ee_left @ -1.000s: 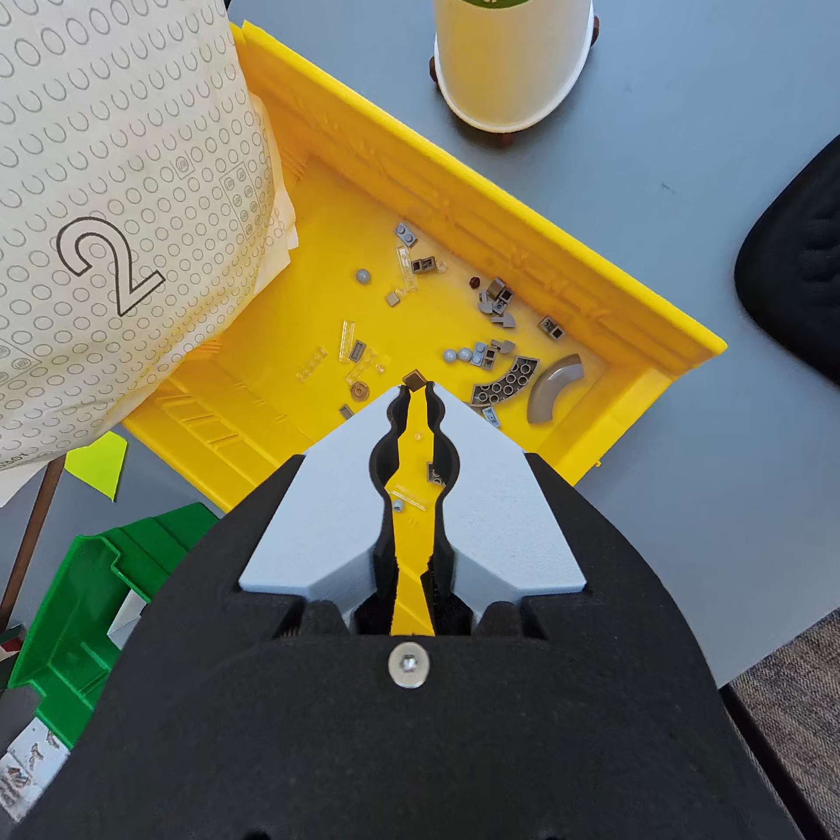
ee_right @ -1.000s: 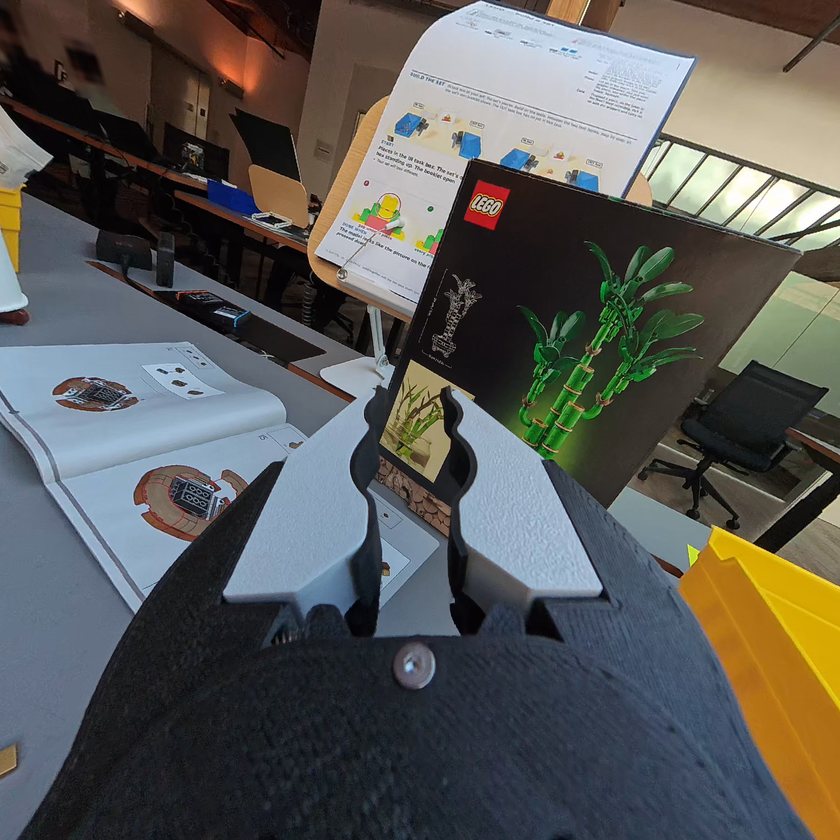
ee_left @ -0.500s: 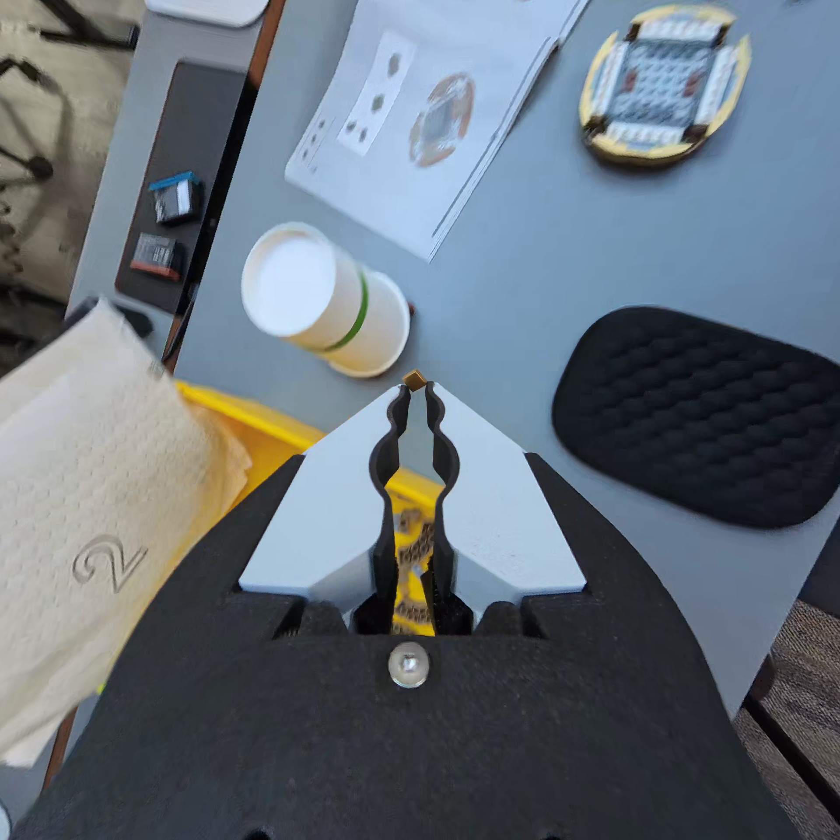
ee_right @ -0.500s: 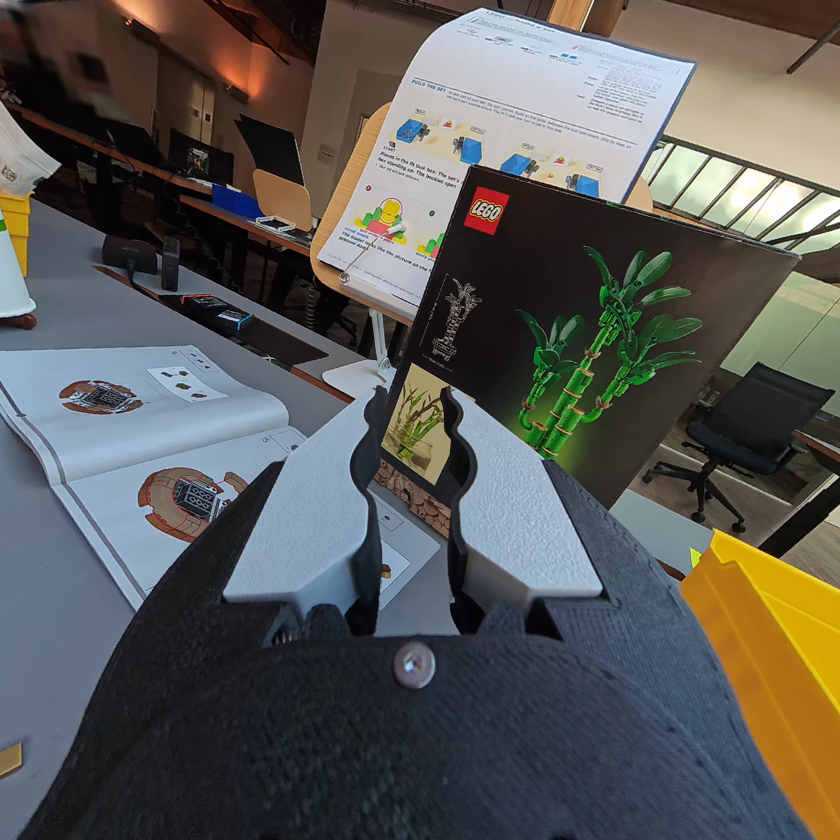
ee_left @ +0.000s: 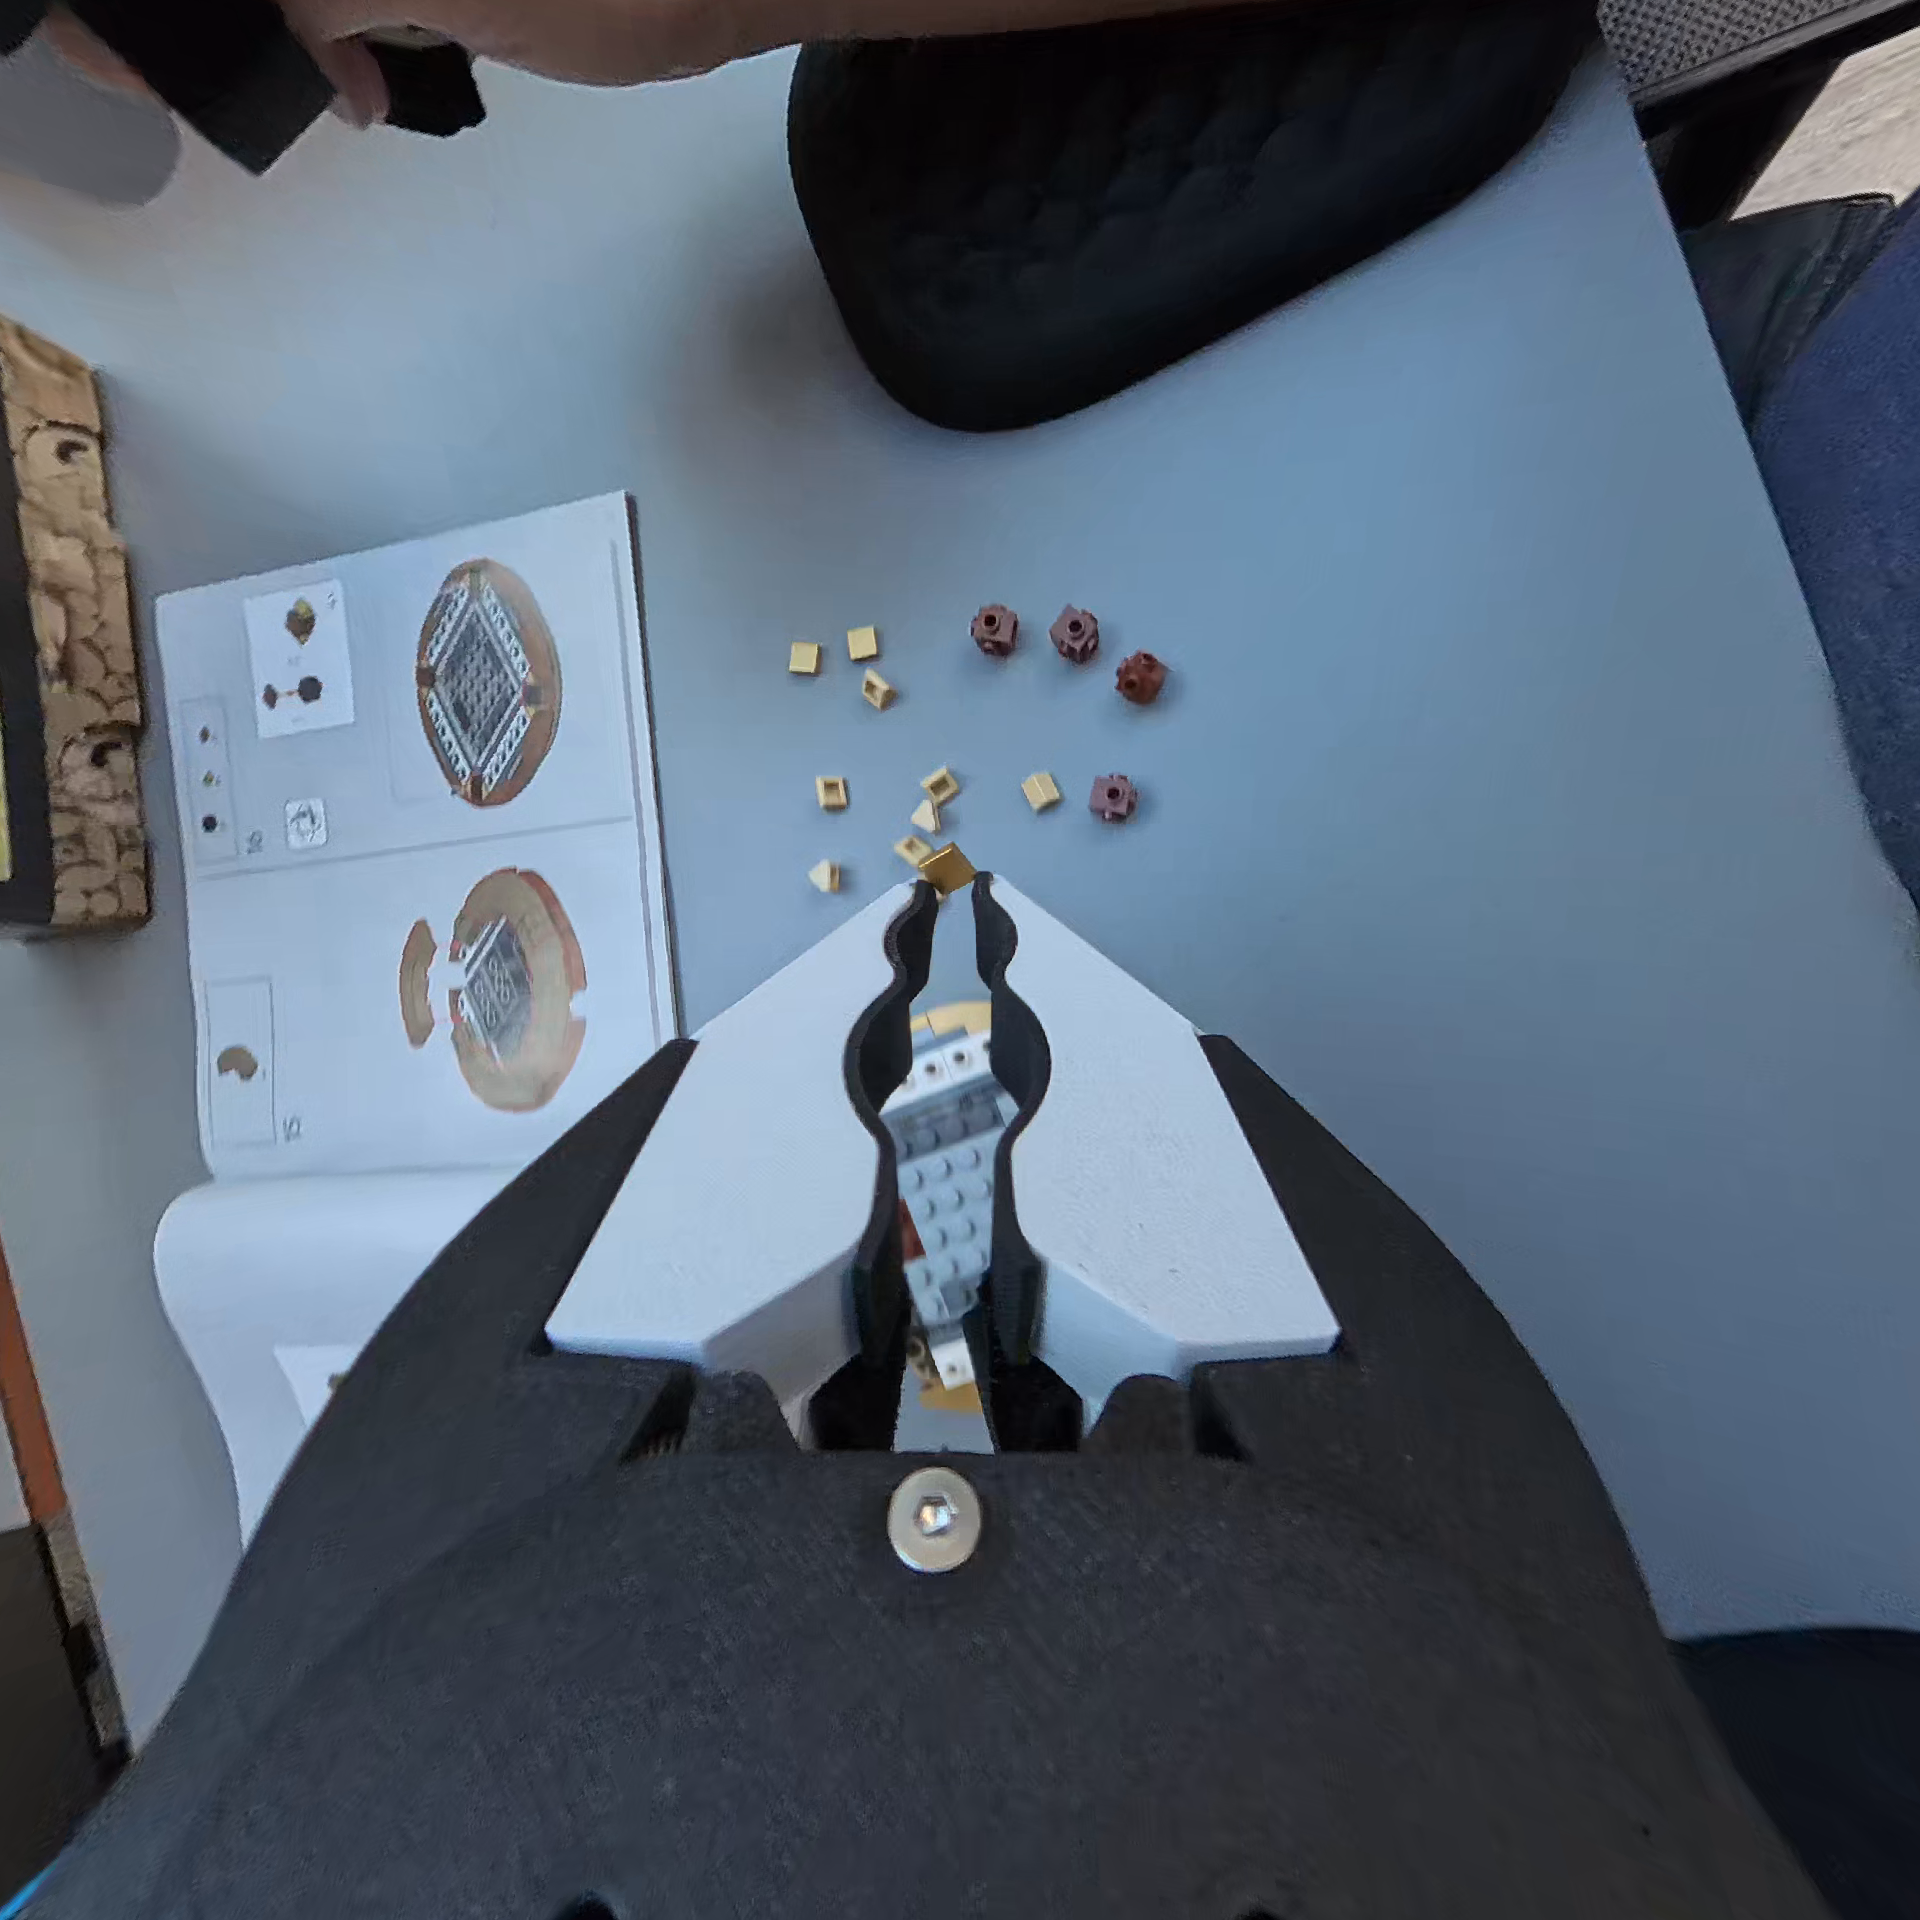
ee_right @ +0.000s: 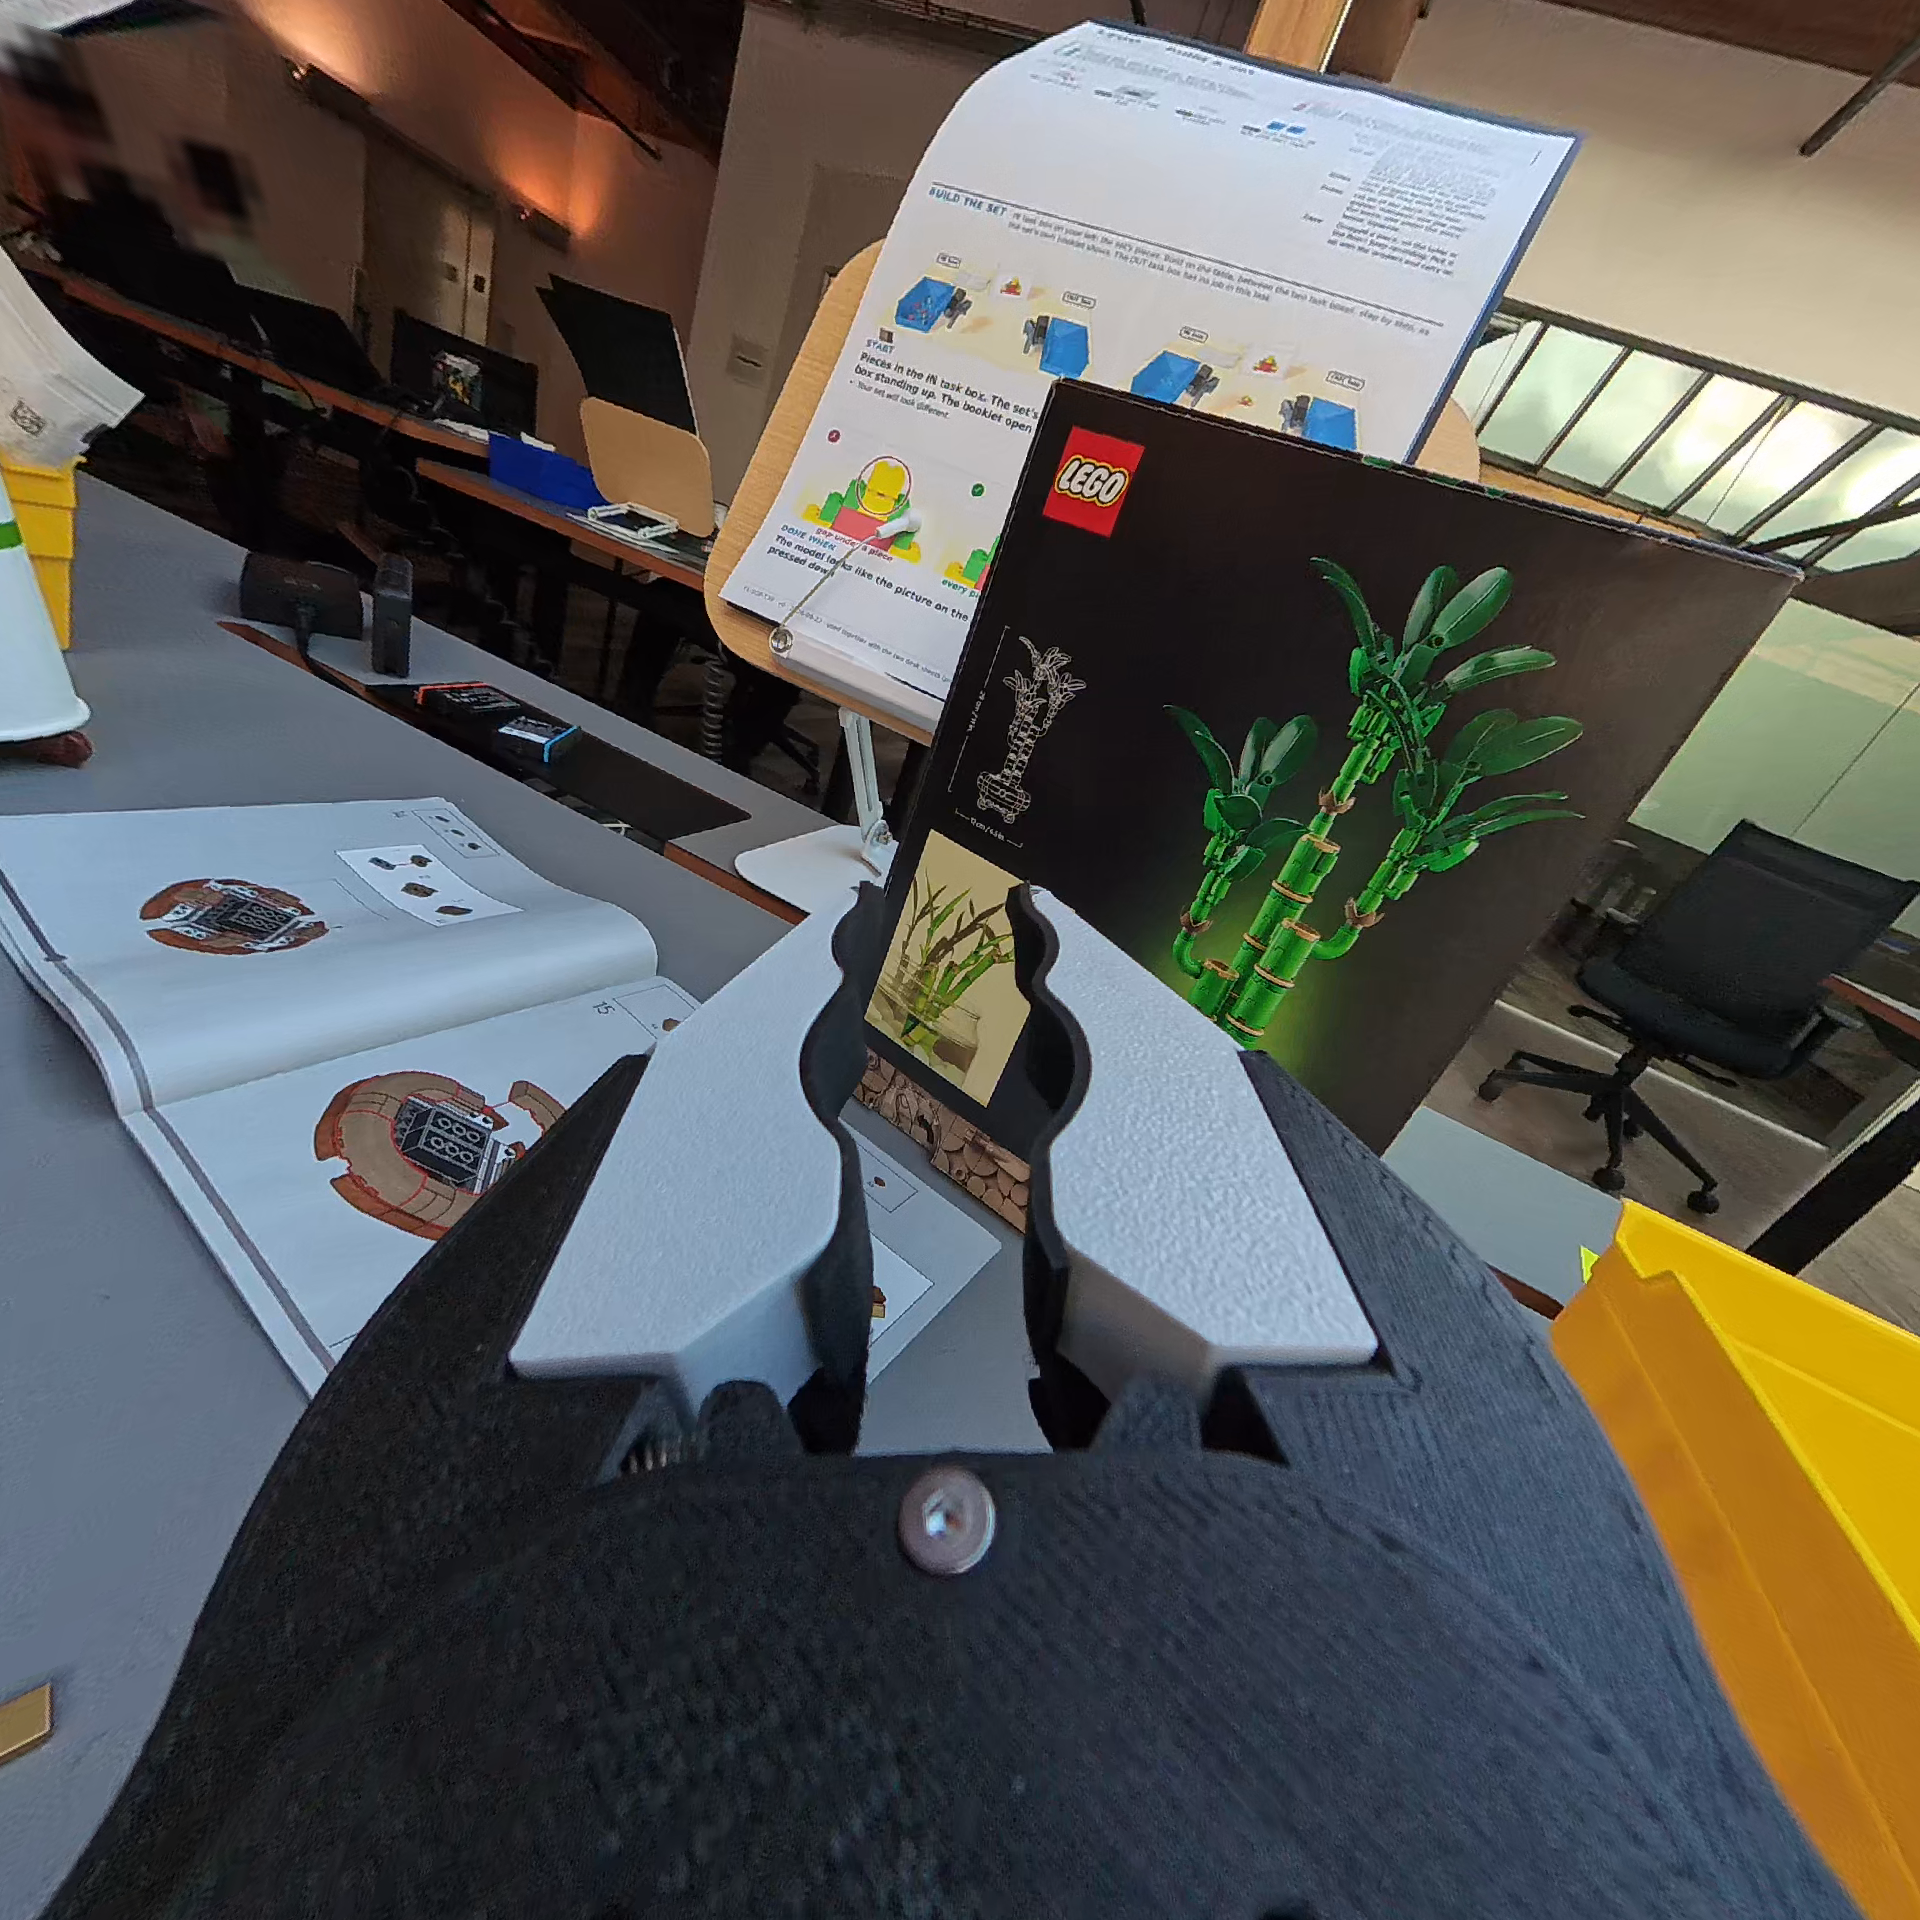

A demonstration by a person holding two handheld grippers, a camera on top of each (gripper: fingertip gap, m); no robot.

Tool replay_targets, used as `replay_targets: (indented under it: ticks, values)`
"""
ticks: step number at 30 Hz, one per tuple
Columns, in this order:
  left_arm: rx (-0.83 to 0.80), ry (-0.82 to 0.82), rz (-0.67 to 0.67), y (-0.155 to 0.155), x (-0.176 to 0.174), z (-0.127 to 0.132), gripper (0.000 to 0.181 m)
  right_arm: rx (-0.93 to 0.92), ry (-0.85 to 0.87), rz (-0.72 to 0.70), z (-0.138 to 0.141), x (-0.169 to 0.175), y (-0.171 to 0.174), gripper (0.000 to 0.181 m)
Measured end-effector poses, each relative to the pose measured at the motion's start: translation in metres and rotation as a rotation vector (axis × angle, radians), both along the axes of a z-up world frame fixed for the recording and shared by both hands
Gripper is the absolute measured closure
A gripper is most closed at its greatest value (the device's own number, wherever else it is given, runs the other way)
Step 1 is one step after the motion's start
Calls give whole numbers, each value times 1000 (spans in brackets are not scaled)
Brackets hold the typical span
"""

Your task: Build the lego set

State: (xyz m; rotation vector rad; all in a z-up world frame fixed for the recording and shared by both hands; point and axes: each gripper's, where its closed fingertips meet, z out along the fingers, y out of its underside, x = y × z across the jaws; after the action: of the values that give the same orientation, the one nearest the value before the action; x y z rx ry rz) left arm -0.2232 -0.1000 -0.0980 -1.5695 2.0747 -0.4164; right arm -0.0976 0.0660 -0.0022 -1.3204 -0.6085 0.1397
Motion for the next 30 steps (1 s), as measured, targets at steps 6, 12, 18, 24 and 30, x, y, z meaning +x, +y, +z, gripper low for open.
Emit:
replay_targets:
  ticks: [6,12,18,24,30]
  values:
    - [13,82,-44,25,50,-27,175,4,13,11,4,2,-1,157]
    - [-14,209,-55,44,63,-50,175,-2,33,10,6,8,0,156]
    - [-14,268,-79,49,67,-59,175,9,75,-9,14,20,0,156]
    - [-35,219,-52,51,71,-52,173,12,126,-18,20,31,0,155]
    - [-7,150,-134,34,84,-49,165,14,135,-24,23,34,0,155]
